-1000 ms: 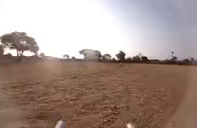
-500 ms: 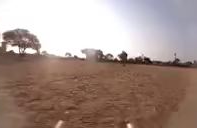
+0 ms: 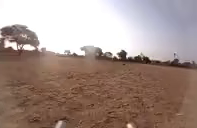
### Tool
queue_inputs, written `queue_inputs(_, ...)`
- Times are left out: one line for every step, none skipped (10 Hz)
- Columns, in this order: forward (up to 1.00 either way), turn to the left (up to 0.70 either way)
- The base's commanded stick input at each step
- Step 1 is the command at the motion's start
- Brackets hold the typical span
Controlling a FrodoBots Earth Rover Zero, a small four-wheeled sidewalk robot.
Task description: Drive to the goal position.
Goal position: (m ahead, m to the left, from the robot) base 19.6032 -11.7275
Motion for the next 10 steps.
queue_inputs(0.7,0.0)
queue_inputs(0.7,0.0)
queue_inputs(0.7,0.0)
queue_inputs(0.7,0.0)
queue_inputs(0.7,0.0)
queue_inputs(0.7,0.0)
queue_inputs(0.7,0.0)
queue_inputs(0.7,0.0)
queue_inputs(0.7,0.0)
queue_inputs(0.7,0.0)
